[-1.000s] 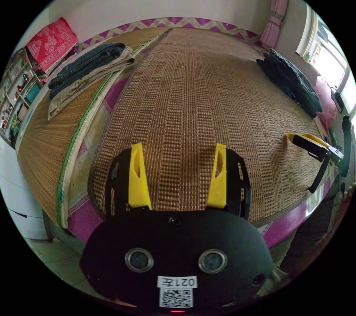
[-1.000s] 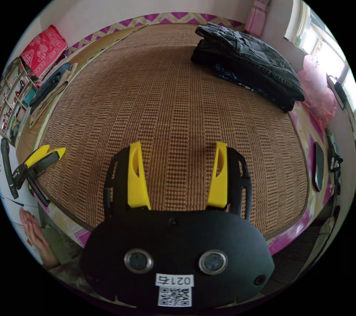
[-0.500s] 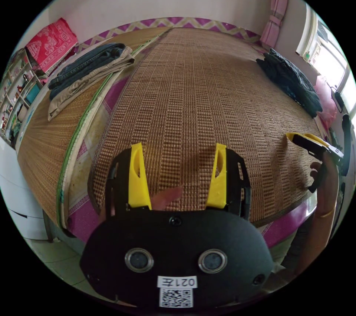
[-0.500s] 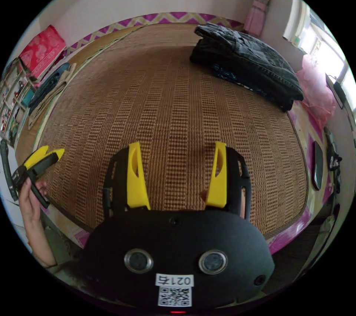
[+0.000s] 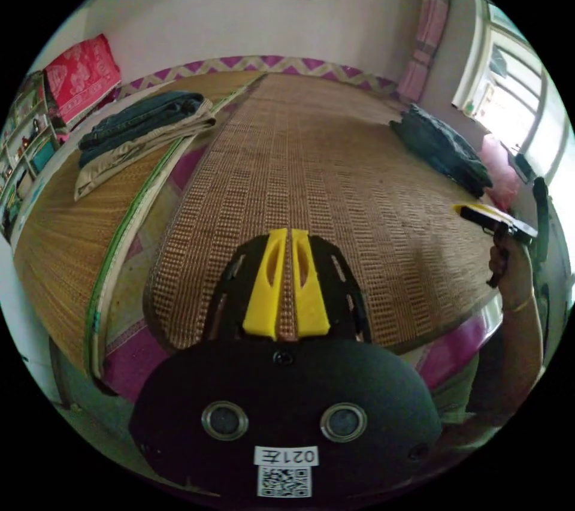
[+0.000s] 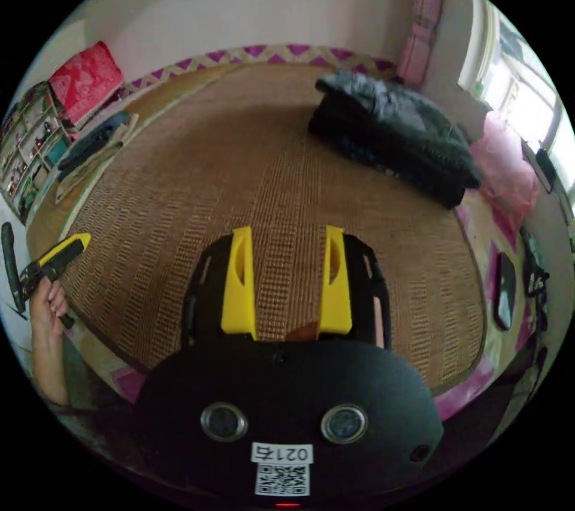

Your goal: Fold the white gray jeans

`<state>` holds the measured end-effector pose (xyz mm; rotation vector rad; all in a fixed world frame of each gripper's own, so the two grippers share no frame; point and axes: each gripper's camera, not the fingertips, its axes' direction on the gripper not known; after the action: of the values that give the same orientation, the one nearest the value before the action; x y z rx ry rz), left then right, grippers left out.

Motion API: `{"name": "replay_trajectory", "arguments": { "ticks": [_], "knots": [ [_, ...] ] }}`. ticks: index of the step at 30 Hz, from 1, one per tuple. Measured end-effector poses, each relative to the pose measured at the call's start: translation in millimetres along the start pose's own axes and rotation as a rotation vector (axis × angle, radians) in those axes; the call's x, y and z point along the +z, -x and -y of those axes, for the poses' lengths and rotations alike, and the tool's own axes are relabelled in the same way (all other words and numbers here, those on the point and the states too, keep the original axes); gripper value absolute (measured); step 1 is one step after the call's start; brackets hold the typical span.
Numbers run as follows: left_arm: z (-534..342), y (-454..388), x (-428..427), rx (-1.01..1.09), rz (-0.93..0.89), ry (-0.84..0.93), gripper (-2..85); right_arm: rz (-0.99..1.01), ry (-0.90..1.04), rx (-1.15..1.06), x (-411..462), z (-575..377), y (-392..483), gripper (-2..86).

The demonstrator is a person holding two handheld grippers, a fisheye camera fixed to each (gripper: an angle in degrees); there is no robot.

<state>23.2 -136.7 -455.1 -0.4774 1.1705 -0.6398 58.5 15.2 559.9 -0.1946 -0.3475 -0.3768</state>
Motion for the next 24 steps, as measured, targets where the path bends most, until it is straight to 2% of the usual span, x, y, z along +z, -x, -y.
{"name": "replay_trajectory", "arguments": {
  "ticks": [1, 4, 5, 7, 9, 13, 20, 24],
  "knots": [
    [-6, 2, -10, 0.027, -0.013, -0.035, 0.7, -0.040, -0.105, -0.032, -17, 2, 3, 9.9],
    [-17, 13, -30, 0.041, -0.026, -0.094, 4.3, -0.173, -0.267, -0.136, -35, 27, 11, 8.3],
    [-18, 16, -32, 0.032, -0.025, -0.093, 5.7, -0.184, -0.270, -0.167, -32, 36, 12, 8.7],
    [-19, 28, -34, 0.011, -0.066, -0.044, 9.7, -0.232, -0.236, -0.279, -5, 76, 14, 15.9],
    [-20, 36, -36, -0.004, -0.112, -0.025, 10.1, -0.313, -0.188, -0.379, 25, 102, 19, 17.8],
    [-23, 41, -46, 0.013, -0.104, -0.022, 7.9, -0.449, -0.067, -0.579, 90, 140, 29, 16.9],
    [-32, 45, -58, 0.041, -0.084, -0.061, 1.6, -0.501, -0.003, -0.638, 134, 168, 42, 10.3],
    [-39, 46, -69, 0.040, -0.091, -0.100, -0.7, -0.308, -0.032, -0.438, 102, 194, 14, 6.8]
  ]
}}
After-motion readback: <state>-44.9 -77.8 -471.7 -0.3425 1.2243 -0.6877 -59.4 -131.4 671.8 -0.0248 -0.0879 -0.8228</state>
